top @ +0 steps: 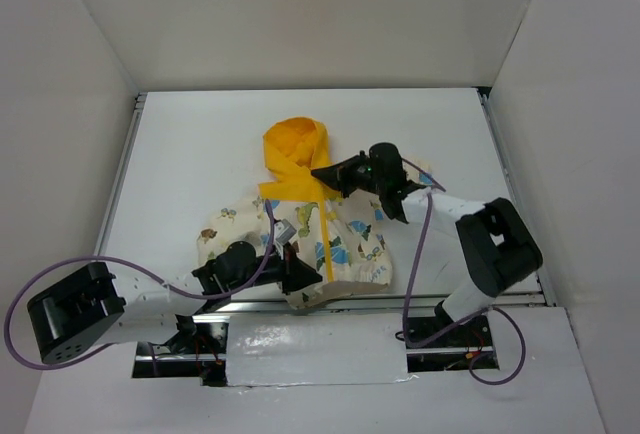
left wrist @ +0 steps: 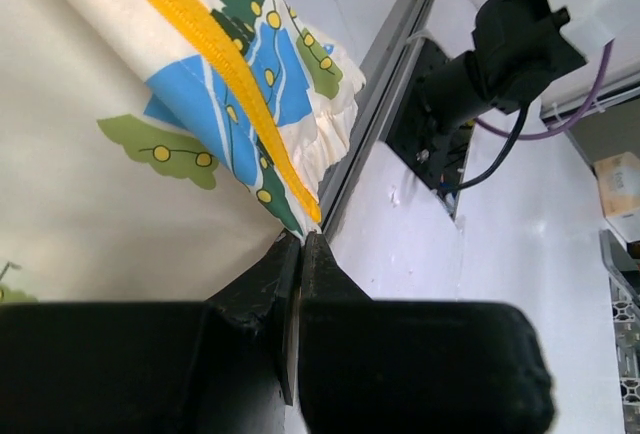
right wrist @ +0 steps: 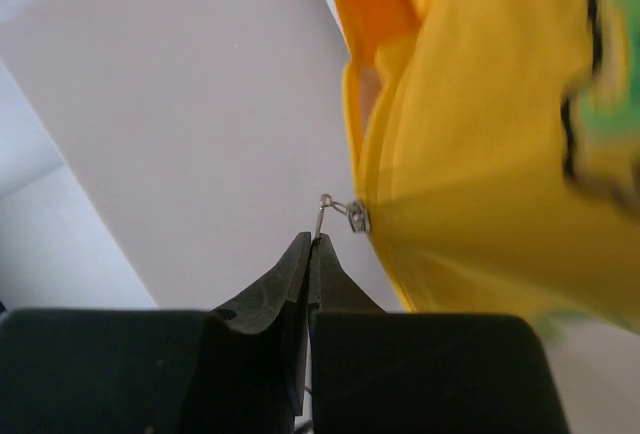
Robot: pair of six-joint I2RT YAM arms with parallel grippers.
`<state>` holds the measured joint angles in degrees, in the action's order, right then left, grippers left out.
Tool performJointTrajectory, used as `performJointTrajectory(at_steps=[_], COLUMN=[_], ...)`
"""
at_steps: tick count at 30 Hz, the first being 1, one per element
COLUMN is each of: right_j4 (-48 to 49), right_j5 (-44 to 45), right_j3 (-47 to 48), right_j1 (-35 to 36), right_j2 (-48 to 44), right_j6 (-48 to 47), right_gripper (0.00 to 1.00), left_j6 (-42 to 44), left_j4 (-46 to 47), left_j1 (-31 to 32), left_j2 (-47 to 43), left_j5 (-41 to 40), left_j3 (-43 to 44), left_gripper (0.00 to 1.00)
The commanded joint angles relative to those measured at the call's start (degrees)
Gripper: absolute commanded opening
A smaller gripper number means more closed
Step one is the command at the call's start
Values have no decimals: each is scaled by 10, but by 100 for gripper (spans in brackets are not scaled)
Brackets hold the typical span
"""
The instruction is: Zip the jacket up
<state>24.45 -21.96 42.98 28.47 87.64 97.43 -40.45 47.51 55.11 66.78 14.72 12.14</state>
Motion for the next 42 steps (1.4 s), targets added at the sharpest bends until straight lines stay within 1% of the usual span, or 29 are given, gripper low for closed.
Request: performJointTrajectory(at_steps=[1, 4, 9, 10, 12, 16, 17, 18, 19, 20, 21, 23, 24, 25, 27, 28, 29, 30, 31, 32, 33, 34, 35, 36, 37, 38, 39, 41, 42], right_j4=[10, -41, -85, -88, -112, -164, -182, -189, -195, -200, -197, -180, -177, -165, -161, -158, -155, -152, -153, -159, -170, -204, -229, -252, -302, -322, -338, -403, -422], right_j5=[-4, 0, 0, -4, -12, -12, -14, -16, -24, -28, -33, -49, -60, -70, -96, -101, -105, -107, -106, -108, -110, -107, -97, -56, -28, 0, 60, 136, 168], right_j3=[97, 195, 314, 353, 396, 503, 518, 530, 543, 542, 539, 520, 517, 517, 528, 533, 533, 530, 530, 531, 533, 531, 527, 506, 489, 446, 426, 381, 338], right_j1=[-39, -60, -97, -104, -126, -142, -143, -142, -141, -140, -136, -137, -137, -136, -137, -137, -137, -137, -140, -141, -144, -148, -148, -149, -147, -140, -135, -113, -105], right_j2=[45, 109, 183, 204, 227, 238, 239, 240, 242, 242, 247, 258, 275, 285, 311, 315, 316, 308, 301, 278, 262, 242, 188, 156, 118, 39, -1, -84, -163], right_j6=[-25, -47, -79, -81, -96, -137, -147, -171, -182, -200, -205, -217, -218, -219, -225, -229, -235, -240, -255, -268, -286, -333, -361, -396, -427, -497, -533, -618, -638], right_gripper=[0, 0, 0, 0, 0, 0, 0, 0, 0, 0, 0, 0, 0, 0, 0, 2, 6, 11, 22, 27, 36, 40, 45, 61, 79, 89, 100, 100, 100], left_j6=[9, 12, 19, 20, 21, 23, 20, 11, 7, -5, -14, -32, -39, -44, -50, -54, -62, -64, -67, -69, -71, -75, -76, -82, -94, -116, -131, -179, -183], left_j4=[7, -12, -42, -46, -58, -92, -106, -136, -148, -163, -181, -227, -242, -267, -291, -320, -335, -350, -384, -405, -427, -472, -507, -540, -576, -653, -700, -805, -880], left_j1=[18, 25, 35, 36, 39, 40, 40, 41, 40, 40, 40, 40, 40, 40, 39, 39, 39, 39, 39, 39, 40, 39, 39, 38, 37, 26, 16, -19, -68], left_j2=[-17, -34, -55, -60, -67, -84, -88, -91, -98, -101, -104, -108, -108, -105, -102, -101, -101, -104, -116, -124, -149, -165, -180, -205, -216, -222, -226, -217, -202], left_j5=[15, -4, -19, -21, -32, -71, -88, -134, -144, -178, -234, -277, -312, -323, -337, -349, -355, -358, -364, -368, -372, -387, -398, -416, -439, -488, -512, -566, -575], left_j3=[-19, -26, -27, -28, -30, -32, -27, -22, -19, -7, -1, 20, 26, 41, 55, 68, 75, 82, 94, 103, 111, 131, 144, 158, 193, 215, 267, 326, 354], left_gripper=[0, 0, 0, 0, 0, 0, 0, 0, 0, 0, 0, 1, 5, 8, 32, 48, 64, 87, 93, 99, 99, 99, 99, 99, 99, 99, 99, 99, 99])
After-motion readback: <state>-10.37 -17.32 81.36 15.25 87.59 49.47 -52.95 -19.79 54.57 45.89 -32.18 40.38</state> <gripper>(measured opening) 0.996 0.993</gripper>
